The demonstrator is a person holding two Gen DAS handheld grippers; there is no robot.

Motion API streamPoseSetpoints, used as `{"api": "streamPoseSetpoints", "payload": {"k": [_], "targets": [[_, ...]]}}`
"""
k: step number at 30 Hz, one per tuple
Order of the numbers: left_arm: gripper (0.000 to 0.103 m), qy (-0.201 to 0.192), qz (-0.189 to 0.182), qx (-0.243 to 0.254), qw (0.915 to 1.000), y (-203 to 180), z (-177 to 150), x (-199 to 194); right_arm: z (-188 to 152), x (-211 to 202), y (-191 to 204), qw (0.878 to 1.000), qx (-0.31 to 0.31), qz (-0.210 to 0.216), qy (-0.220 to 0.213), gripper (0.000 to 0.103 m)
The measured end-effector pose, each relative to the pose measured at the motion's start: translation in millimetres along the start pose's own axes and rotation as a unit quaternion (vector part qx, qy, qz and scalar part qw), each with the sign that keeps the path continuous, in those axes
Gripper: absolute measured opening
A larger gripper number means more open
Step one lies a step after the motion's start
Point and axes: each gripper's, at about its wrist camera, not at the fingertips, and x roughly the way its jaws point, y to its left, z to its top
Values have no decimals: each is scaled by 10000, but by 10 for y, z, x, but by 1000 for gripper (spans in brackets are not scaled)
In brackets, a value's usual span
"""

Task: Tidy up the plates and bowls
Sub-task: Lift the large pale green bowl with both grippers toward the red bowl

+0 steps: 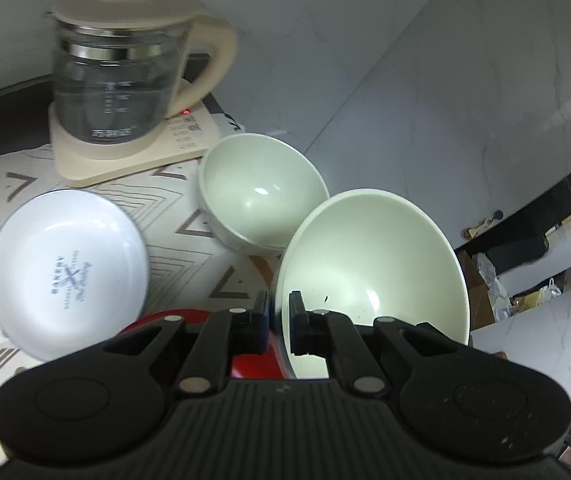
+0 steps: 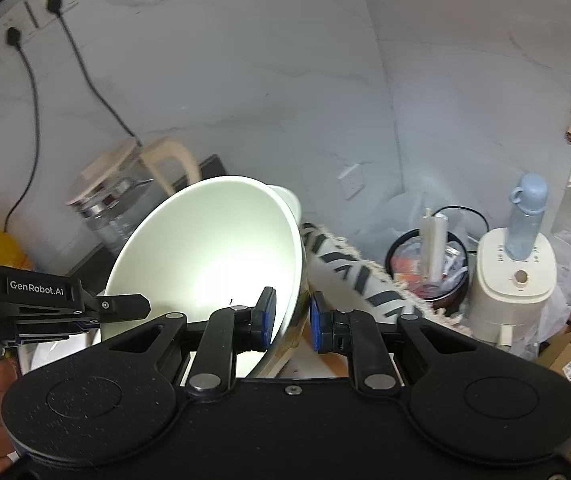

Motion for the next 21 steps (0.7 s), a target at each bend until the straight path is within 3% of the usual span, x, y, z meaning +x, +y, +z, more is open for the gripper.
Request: {"api": "streamPoseSetpoints", "payload": {"k": [21], "targets": [[6, -55, 108, -405, 9991, 686, -430, -507, -433, -110, 586, 9991, -314, 191, 186, 18]]}}
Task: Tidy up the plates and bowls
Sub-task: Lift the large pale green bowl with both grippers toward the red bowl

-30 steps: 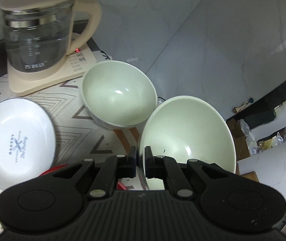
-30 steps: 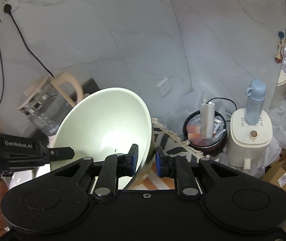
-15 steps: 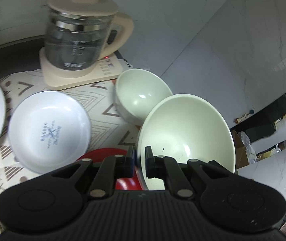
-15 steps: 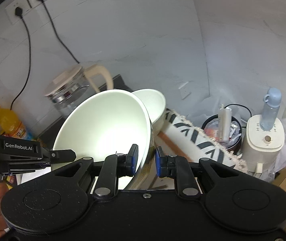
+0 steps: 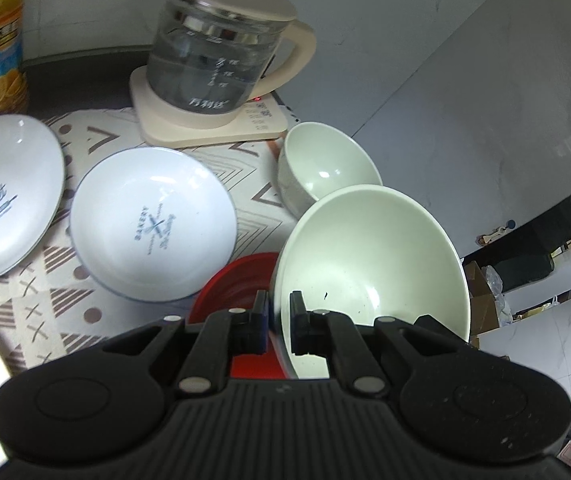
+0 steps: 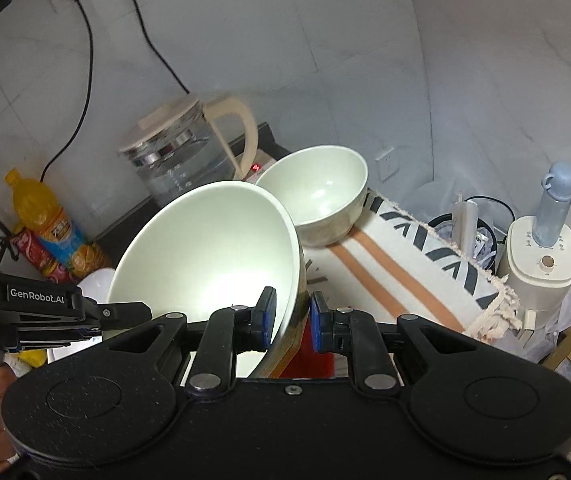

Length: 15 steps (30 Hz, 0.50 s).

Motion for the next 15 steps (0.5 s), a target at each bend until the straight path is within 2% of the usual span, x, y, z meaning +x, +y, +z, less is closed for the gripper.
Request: {"api": "streamPoseSetpoints", "payload": {"k": [15], "targets": [[6, 379, 20, -263, 9989, 239, -165, 229, -170, 182, 52, 9983, -272, -271, 431, 18]]}}
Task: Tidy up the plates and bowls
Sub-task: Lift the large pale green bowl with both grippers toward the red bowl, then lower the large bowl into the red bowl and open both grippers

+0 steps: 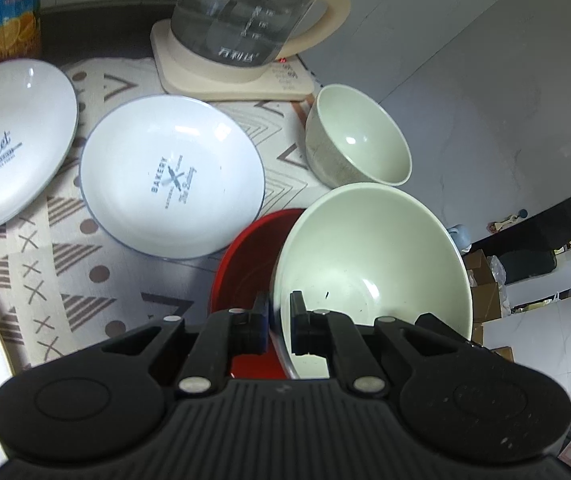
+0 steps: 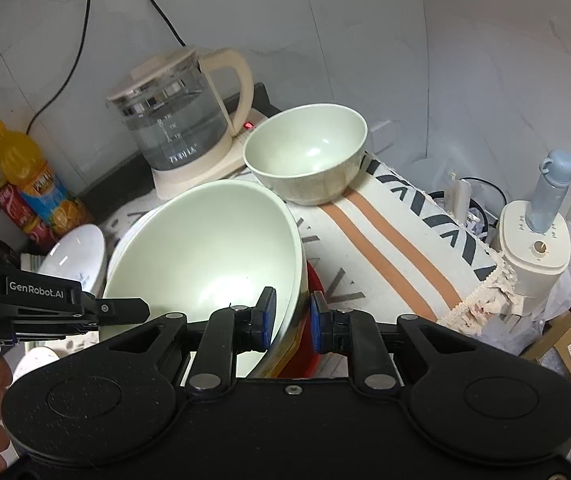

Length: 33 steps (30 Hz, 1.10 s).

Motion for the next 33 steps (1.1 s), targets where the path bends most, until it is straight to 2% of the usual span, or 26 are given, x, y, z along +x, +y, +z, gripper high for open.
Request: {"api": "streamPoseSetpoints", "payload": {"k": [7, 18, 25, 30, 33], "targets": [[6, 188, 92, -96, 9997, 64, -65, 166, -1, 102, -20, 9999, -78, -35, 130, 18], [9, 443, 228, -217, 9985, 116, -132, 313, 40, 247, -15, 9994, -180, -145, 258, 12], [10, 428, 368, -278, 9980, 132, -42, 241, 90, 294, 11, 9993, -223, -183, 236, 9], [11, 269, 283, -435, 9983, 187, 33, 78, 82, 340, 27, 9990, -275, -194, 293, 10], [15, 178, 367, -405, 9983, 175, 39, 7, 74, 355, 51, 9986, -363, -258, 285, 9]]}}
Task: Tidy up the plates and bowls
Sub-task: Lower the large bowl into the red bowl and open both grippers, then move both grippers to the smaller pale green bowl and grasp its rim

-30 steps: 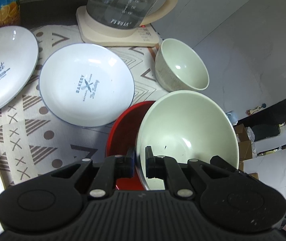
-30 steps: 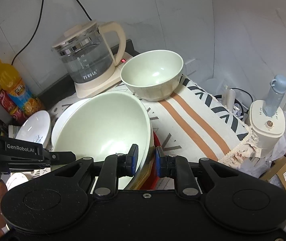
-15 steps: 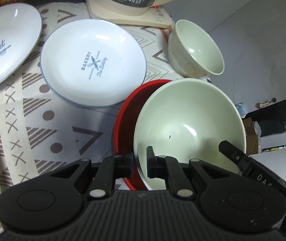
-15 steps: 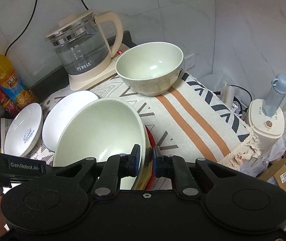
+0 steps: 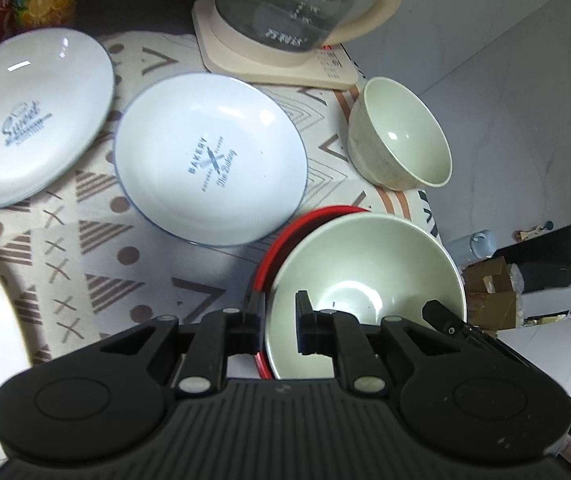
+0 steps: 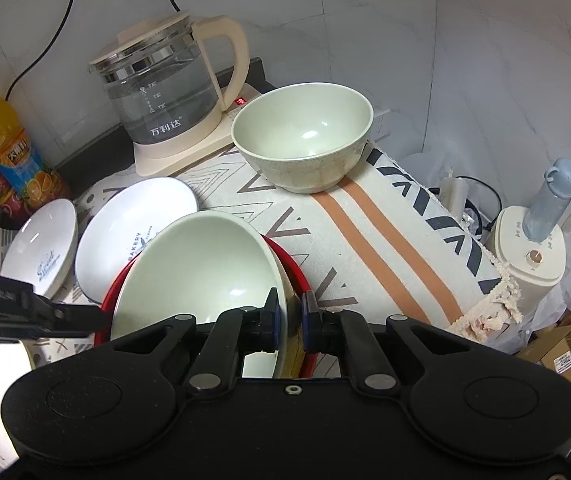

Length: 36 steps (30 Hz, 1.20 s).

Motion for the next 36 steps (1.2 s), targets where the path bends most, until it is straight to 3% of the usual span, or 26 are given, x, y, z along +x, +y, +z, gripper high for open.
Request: {"api": "streamPoseSetpoints", "payload": {"k": [4, 12, 22, 23, 25, 27, 31, 33, 36], "targets": [[20, -73, 70, 5, 9999, 18, 8, -5, 8, 20, -8, 10000, -34, -1, 19, 9], [20, 11, 169, -132, 9998, 72, -60, 141, 18, 43, -15, 9998, -180, -82, 60, 9], [20, 0, 243, 33, 9997, -21, 5, 113, 26, -82, -102, 9996, 21, 262, 95, 13], [20, 4, 246, 80, 9997, -44, 11, 109, 30, -94, -106, 9995, 40, 287, 109, 17], [31, 23, 274, 149, 9995, -86, 21, 106, 36, -118, -125, 9994, 98, 314, 131, 31], [40, -12, 265, 179, 9995, -123, 28, 94, 47, -149, -152, 9994, 145, 308, 106, 55], [59, -173, 368, 242, 9989, -207, 56, 61, 91, -185, -205, 9993, 149, 329, 62, 68], [63, -202, 403, 235, 9987, -244, 86, 68, 123, -176, -236, 9992, 194, 345, 64, 85], [67, -140, 368, 170, 9991, -292, 139, 107, 159, -185, -292, 9986, 308, 424, -26, 92]]}}
